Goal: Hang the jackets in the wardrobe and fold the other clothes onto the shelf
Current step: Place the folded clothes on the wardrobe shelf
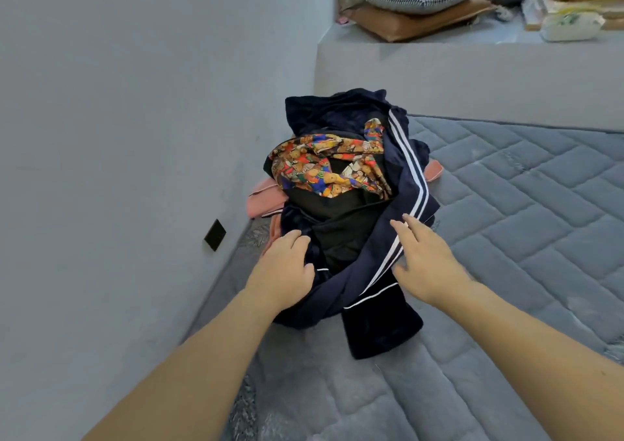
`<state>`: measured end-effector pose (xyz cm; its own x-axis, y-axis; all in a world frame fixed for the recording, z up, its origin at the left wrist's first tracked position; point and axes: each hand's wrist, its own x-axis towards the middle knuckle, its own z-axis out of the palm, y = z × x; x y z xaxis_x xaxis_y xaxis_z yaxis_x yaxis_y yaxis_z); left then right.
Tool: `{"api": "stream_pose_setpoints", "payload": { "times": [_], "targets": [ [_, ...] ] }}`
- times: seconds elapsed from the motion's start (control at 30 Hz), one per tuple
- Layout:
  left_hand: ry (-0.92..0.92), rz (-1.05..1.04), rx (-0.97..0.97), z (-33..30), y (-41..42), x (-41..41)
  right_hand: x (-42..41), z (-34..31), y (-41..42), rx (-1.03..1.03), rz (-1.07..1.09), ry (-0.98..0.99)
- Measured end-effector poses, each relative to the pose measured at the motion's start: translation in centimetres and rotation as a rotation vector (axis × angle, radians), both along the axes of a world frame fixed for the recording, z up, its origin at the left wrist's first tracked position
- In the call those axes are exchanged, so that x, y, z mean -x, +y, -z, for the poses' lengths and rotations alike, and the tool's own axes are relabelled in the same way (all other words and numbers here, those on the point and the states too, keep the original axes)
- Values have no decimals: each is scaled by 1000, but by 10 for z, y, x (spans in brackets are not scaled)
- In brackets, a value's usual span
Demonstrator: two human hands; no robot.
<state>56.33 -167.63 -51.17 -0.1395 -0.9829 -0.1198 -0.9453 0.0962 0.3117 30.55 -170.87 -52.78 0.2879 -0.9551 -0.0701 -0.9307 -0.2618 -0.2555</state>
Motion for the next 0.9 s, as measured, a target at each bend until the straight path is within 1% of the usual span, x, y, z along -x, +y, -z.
{"api": "stream_pose_setpoints", "payload": {
  "times": [0.07, 0.17, 0.23, 0.27, 0.3, 0.37, 0.4, 0.47, 0.57, 0.73, 0.9],
  "targets": [
    [76, -10, -73, 36, -16, 6, -1, 33, -14, 6, -2, 50],
    [122, 42, -324, 88, -31, 17, -3, 85, -32, 13, -49, 101],
    [77, 58, -504, 124, -32, 22, -6, 116, -44, 20, -115, 150],
    [20, 67, -547, 142, -31, 24, -6, 132, -49, 15, -142, 175],
    [-54, 75, -531, 159, -27, 26, -7, 150, -53, -1, -156, 193],
    [-190, 73, -378, 186, -18, 28, -7, 184, -52, -46, -138, 205],
    [-229, 70, -305, 196, -14, 29, -7, 200, -48, -51, -114, 183],
    [-279, 77, -215, 213, -7, 30, -6, 226, -39, 15, -74, 71],
    [-366, 86, -153, 233, 2, 37, -1, 253, -36, 175, -52, -58],
    [-464, 131, -209, 244, 1, 45, 0, 266, -39, 261, -58, -110],
    [-535, 176, -266, 240, -3, 50, 2, 266, -40, 284, -60, -131]
  ]
}}
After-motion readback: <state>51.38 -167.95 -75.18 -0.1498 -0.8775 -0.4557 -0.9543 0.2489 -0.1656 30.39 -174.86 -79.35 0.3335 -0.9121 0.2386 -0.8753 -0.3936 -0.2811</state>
